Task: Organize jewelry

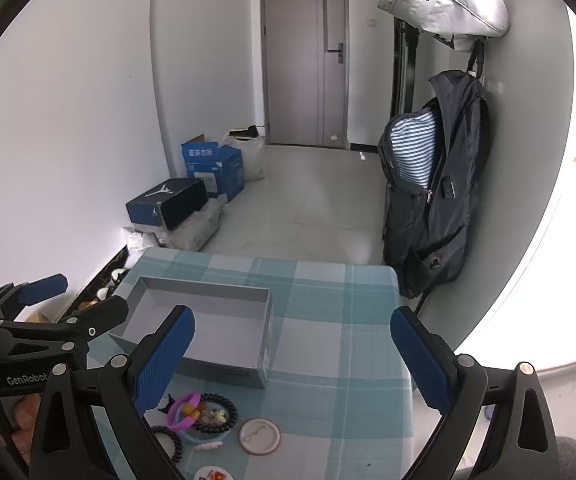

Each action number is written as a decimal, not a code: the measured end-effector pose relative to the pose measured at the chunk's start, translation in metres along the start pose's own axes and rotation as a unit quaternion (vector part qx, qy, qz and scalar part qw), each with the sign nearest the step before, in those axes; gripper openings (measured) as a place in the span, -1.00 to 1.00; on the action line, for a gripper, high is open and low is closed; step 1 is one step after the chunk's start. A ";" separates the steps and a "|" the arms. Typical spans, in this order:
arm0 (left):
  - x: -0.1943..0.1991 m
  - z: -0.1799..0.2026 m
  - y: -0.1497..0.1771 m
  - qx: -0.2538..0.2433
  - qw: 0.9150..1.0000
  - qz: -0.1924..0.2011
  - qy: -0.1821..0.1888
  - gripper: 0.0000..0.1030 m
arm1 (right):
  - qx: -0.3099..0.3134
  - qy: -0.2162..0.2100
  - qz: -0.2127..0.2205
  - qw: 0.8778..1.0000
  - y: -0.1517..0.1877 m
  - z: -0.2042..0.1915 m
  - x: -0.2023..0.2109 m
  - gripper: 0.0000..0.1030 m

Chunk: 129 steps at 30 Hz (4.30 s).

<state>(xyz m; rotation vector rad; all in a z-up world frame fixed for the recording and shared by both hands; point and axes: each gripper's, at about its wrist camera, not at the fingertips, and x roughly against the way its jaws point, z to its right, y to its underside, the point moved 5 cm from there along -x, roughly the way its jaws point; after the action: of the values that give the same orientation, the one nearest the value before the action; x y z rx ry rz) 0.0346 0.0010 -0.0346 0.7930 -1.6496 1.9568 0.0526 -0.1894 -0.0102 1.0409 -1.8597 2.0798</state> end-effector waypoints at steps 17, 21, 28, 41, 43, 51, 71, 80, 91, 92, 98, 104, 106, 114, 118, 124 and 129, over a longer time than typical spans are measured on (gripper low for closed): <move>-0.003 -0.005 0.002 0.022 0.999 -0.018 0.020 0.99 | -0.003 -0.019 -0.005 1.000 0.004 -0.004 -0.002 0.92; -0.007 -0.002 0.007 0.027 0.997 -0.043 0.057 0.99 | -0.008 -0.019 -0.008 1.000 0.005 -0.003 -0.002 0.92; -0.023 0.009 0.029 0.023 0.988 -0.115 0.104 0.98 | -0.018 -0.019 -0.013 1.000 0.005 0.004 -0.004 0.92; -0.056 0.024 0.080 -0.047 0.970 -0.216 0.102 0.93 | -0.038 -0.027 -0.013 0.999 0.002 0.014 -0.003 0.92; -0.063 0.023 0.084 -0.059 0.966 -0.226 0.107 0.93 | -0.045 -0.028 -0.014 0.998 0.001 0.017 -0.005 0.92; -0.070 0.018 0.091 -0.073 0.956 -0.243 0.146 0.77 | -0.058 -0.036 -0.017 0.998 -0.001 0.021 -0.009 0.92; -0.068 0.027 0.089 -0.090 0.946 -0.249 0.188 0.00 | -0.069 -0.050 -0.052 0.995 0.010 0.022 -0.020 0.92; -0.061 0.018 0.087 -0.075 0.953 -0.232 0.181 -0.02 | -0.065 -0.104 -0.168 0.978 0.058 0.011 -0.053 0.91; -0.045 0.005 0.079 -0.048 0.960 -0.212 0.179 -0.02 | -0.055 -0.163 -0.281 0.944 0.119 -0.013 -0.056 0.73; -0.044 0.003 0.079 -0.044 0.960 -0.210 0.179 -0.02 | -0.043 -0.166 -0.282 0.944 0.123 -0.021 -0.052 0.73; -0.042 -0.001 0.070 -0.020 0.963 -0.197 0.182 -0.02 | 0.024 -0.171 -0.301 0.938 0.141 -0.053 -0.042 0.45; -0.038 -0.007 0.065 -0.006 0.967 -0.182 0.180 -0.02 | 0.081 -0.150 -0.295 0.940 0.151 -0.072 -0.035 0.42; -0.038 -0.008 0.063 0.001 0.967 -0.180 0.182 -0.02 | 0.088 -0.142 -0.292 0.942 0.152 -0.076 -0.036 0.36; -0.037 -0.014 0.059 0.022 0.967 -0.176 0.183 -0.02 | 0.132 -0.119 -0.280 0.943 0.169 -0.095 -0.039 0.26; -0.036 -0.014 0.057 0.023 0.967 -0.173 0.185 -0.02 | 0.175 -0.102 -0.265 0.943 0.185 -0.105 -0.030 0.13; -0.033 -0.019 0.054 0.030 0.968 -0.167 0.187 -0.02 | 0.167 -0.115 -0.262 0.943 0.189 -0.112 -0.031 -0.19; -0.029 -0.020 0.049 0.033 0.969 -0.158 0.188 -0.02 | 0.136 -0.124 -0.266 0.946 0.182 -0.100 -0.033 -0.19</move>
<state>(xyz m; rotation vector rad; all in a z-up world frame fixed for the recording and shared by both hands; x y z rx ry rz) 0.0206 0.0128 -0.0922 0.6157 -1.1640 1.8069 -0.0608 -0.1253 -0.1749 1.7128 -1.1908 1.9638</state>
